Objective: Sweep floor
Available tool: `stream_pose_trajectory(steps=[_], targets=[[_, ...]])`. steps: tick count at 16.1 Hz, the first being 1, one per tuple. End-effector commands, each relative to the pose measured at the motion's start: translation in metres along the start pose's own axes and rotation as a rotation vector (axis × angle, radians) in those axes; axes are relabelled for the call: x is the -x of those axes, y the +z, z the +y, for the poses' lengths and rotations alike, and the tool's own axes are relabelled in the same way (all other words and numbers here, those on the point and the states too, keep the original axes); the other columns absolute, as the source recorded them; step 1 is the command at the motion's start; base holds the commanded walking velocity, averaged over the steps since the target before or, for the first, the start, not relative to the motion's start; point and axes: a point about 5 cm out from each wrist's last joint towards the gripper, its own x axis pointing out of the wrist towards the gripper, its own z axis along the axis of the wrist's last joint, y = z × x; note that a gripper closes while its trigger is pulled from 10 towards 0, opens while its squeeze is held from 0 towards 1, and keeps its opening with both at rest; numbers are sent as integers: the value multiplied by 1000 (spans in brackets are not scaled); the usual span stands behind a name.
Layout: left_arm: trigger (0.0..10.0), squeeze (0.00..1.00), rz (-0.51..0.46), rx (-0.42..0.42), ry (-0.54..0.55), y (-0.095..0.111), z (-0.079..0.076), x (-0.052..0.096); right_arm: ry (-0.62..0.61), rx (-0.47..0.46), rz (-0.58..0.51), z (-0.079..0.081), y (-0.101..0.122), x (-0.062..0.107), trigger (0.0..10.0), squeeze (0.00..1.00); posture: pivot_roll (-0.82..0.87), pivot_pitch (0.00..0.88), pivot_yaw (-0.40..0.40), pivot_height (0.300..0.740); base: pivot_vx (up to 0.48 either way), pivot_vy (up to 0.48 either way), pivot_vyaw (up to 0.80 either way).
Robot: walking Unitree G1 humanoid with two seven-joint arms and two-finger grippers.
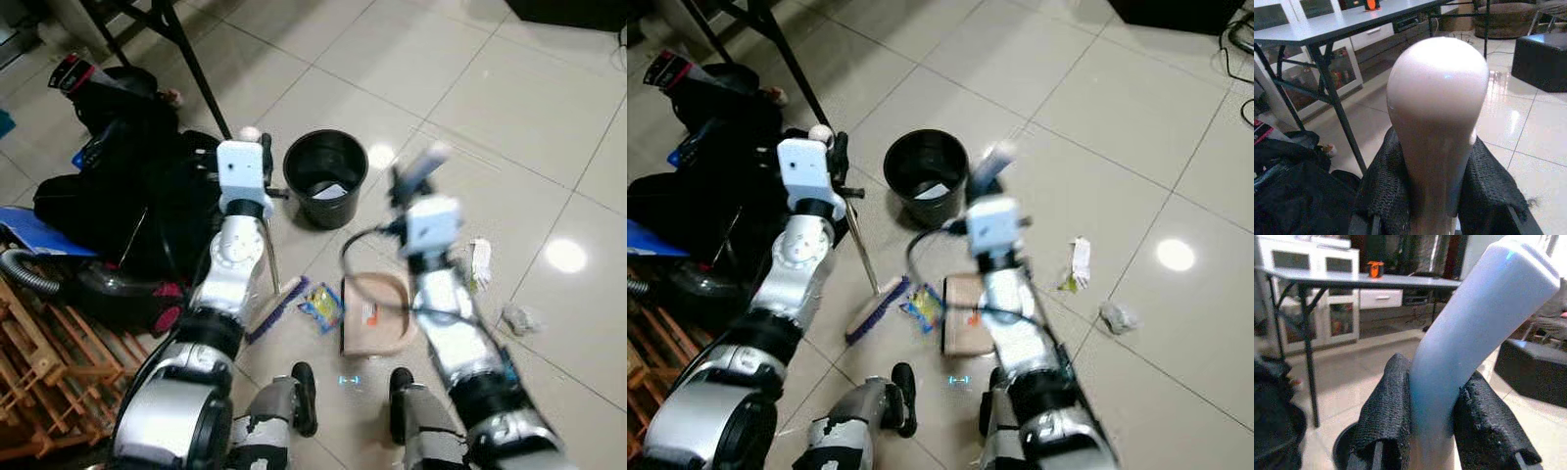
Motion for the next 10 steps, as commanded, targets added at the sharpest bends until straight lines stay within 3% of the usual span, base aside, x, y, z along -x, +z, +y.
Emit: stream_pose_trajectory(steps=[1,6,10], targets=[[10000,0,48,34,32,-11,-2,4,14,2,-21,7,2,5,10000,0,84,392,134,740,0,0,0],[10000,0,25,221,-34,2,-39,4,-43,31,10,3,-5,6,10000,0,105,372,137,740,0,0,0],[10000,0,41,387,6,11,-50,8,-78,32,28,-2,-7,1,10000,0,109,350,131,740,0,0,0]])
